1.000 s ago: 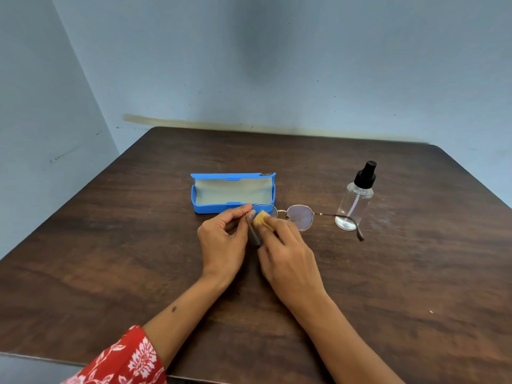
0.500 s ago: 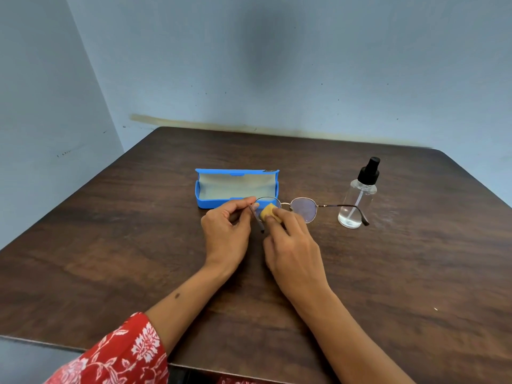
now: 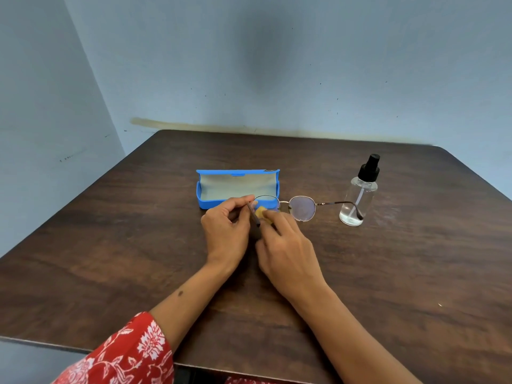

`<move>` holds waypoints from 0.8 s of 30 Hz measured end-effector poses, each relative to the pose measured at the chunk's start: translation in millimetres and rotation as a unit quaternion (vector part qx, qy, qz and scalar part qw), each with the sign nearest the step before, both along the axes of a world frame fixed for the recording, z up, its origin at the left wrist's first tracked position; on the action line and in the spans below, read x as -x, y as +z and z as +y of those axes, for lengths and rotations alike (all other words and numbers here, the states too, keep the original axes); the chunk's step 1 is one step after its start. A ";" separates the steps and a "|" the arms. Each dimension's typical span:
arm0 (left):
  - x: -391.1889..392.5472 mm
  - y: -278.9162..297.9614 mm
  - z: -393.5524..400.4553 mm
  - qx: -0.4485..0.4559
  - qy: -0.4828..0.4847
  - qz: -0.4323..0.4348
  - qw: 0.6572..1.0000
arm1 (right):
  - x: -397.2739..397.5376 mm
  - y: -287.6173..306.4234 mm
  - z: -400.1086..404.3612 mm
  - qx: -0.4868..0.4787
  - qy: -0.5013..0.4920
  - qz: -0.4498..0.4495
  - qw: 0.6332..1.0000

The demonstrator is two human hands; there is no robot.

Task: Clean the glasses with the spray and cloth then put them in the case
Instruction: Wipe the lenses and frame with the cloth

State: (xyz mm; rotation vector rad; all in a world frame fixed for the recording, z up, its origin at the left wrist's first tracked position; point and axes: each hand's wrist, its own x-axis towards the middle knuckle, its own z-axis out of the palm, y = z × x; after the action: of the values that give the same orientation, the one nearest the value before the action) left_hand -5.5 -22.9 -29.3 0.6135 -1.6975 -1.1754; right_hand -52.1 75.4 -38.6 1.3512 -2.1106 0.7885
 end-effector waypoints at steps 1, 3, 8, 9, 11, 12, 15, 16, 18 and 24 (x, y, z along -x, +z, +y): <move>0.2 0.1 1.0 -0.003 -0.001 0.001 1.000 | 1.5 0.6 0.6 0.002 -0.018 -0.009 1.000; 0.6 -0.7 1.6 -0.006 -0.002 0.001 1.000 | 2.8 0.8 0.5 0.005 -0.038 -0.018 0.999; 0.8 -2.5 -0.3 0.001 0.005 -0.006 1.000 | -0.6 -1.5 -1.4 -0.006 -0.012 0.014 1.000; 0.9 -2.3 0.0 0.002 0.006 -0.006 1.000 | 0.3 -1.0 -1.1 -0.003 -0.025 0.009 1.000; 1.6 -1.3 1.4 0.000 0.003 -0.003 1.000 | 1.9 -0.3 -0.3 0.000 -0.051 -0.003 0.999; 1.9 -1.0 1.6 -0.003 0.002 0.000 1.000 | 1.8 -0.5 -0.2 -0.001 -0.052 -0.004 0.999; 1.8 -1.3 0.0 -0.010 0.010 0.000 1.000 | -1.9 -1.8 -0.8 -0.010 -0.006 0.006 1.000; 1.8 -1.4 -0.4 -0.018 0.010 0.001 1.000 | -2.8 -1.7 -0.6 -0.009 -0.002 0.010 1.000; 2.7 -2.1 -1.3 -0.045 0.000 0.013 0.999 | -1.3 -0.6 0.6 -0.001 -0.023 0.004 1.000; 2.5 -2.9 -2.1 -0.037 0.001 0.008 0.999 | -0.4 -3.4 -0.5 0.001 -0.013 0.013 1.000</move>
State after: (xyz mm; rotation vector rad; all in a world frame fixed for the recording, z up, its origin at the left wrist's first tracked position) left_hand -8.0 -25.0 -32.2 0.6510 -1.6454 -1.2434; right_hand -51.7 74.9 -42.1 1.3233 -2.1037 0.7578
